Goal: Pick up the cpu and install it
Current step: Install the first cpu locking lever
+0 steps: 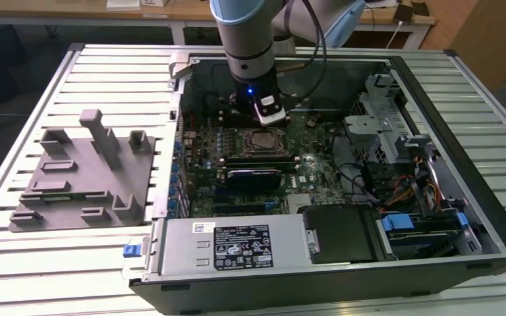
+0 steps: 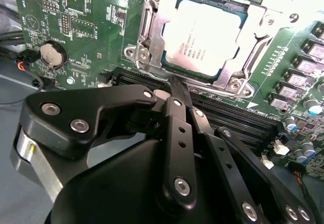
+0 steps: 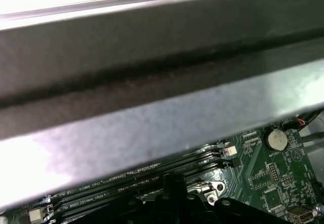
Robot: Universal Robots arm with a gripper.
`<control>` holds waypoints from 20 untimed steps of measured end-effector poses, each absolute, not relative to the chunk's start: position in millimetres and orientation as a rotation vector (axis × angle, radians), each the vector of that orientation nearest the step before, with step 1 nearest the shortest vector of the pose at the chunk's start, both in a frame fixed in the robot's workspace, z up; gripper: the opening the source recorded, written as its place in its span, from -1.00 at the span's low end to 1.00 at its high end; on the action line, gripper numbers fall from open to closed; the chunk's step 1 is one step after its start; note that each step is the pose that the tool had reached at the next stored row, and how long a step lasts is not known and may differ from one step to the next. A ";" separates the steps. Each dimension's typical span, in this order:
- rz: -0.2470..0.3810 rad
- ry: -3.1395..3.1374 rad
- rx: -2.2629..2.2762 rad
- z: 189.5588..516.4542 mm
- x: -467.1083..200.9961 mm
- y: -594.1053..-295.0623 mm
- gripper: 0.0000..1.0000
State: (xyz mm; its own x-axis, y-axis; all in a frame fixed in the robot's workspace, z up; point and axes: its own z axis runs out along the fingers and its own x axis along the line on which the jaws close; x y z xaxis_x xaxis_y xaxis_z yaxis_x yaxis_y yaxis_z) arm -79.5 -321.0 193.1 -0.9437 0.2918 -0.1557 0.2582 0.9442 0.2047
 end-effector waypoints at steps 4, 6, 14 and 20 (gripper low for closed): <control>0.271 2.914 0.416 191.7 -79.5 -321.0 -0.79; 0.270 2.915 0.416 191.3 -79.5 -321.0 -0.79; 0.276 2.915 0.416 190.8 -79.5 -321.0 -0.79; 0.277 2.914 0.417 193.9 -79.4 -321.0 -0.79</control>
State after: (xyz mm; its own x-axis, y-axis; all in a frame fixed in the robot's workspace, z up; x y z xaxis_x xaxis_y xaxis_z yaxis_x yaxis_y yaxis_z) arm -79.4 -321.0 193.9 -0.9437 0.2925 -0.1547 0.2582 0.9433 0.2089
